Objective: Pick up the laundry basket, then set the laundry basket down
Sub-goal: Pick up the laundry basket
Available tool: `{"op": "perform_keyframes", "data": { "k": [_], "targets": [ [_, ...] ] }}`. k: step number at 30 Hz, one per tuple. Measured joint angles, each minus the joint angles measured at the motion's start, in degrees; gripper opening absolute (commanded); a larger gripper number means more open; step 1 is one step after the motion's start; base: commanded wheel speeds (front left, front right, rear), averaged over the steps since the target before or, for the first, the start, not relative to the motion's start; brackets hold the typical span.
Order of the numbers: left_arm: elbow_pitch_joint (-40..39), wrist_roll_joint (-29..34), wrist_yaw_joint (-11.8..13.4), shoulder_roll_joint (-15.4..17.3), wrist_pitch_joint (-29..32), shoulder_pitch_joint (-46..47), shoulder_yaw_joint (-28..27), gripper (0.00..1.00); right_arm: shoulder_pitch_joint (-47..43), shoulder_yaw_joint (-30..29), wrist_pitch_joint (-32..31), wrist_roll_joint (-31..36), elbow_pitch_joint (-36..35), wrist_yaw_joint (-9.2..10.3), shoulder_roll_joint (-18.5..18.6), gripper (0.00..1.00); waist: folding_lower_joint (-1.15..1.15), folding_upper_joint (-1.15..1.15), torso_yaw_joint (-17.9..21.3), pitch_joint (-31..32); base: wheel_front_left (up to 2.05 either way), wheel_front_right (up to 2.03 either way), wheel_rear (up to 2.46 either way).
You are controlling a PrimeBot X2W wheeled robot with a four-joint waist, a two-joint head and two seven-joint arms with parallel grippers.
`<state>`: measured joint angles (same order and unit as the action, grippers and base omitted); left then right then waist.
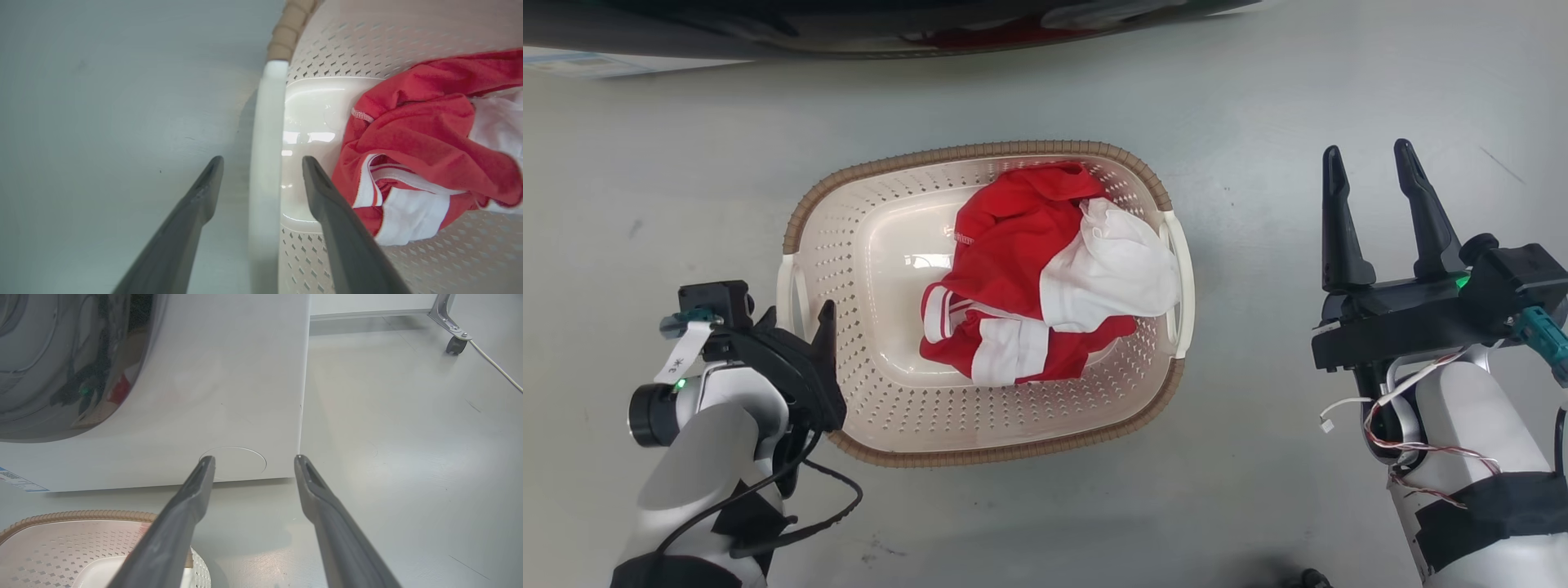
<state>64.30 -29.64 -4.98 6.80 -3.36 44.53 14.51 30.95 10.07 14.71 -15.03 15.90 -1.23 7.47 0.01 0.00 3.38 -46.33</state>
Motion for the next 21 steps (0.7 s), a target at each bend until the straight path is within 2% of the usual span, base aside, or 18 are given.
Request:
{"op": "perform_keyframes", "data": {
  "k": [5, 12, 21],
  "targets": [
    [0.01, -1.31, -0.11, -0.42, -2.63, 0.15, -0.88, 1.0, -0.24, -0.43, 0.0, 0.07, 1.35, -0.32, 0.03, 1.0, 0.0, 0.0, -0.34, 1.36, 0.0, 0.0, 0.0],
    [-1.67, -1.42, -0.04, -0.78, -9.38, 0.09, -1.31, 1.0, -1.6, -1.33, 0.0, 0.47, 3.64, -0.51, 0.34, 1.0, 0.0, 0.0, -1.12, 4.9, 0.0, 0.0, 0.0],
    [-5.09, 1.26, 0.52, -1.4, -10.93, -2.71, 0.02, 1.0, -3.8, -3.13, 0.0, 0.47, 5.2, -0.56, 0.81, 1.0, -0.01, 0.0, -2.43, 11.51, 0.0, 0.0, 0.0]
  ]
}}
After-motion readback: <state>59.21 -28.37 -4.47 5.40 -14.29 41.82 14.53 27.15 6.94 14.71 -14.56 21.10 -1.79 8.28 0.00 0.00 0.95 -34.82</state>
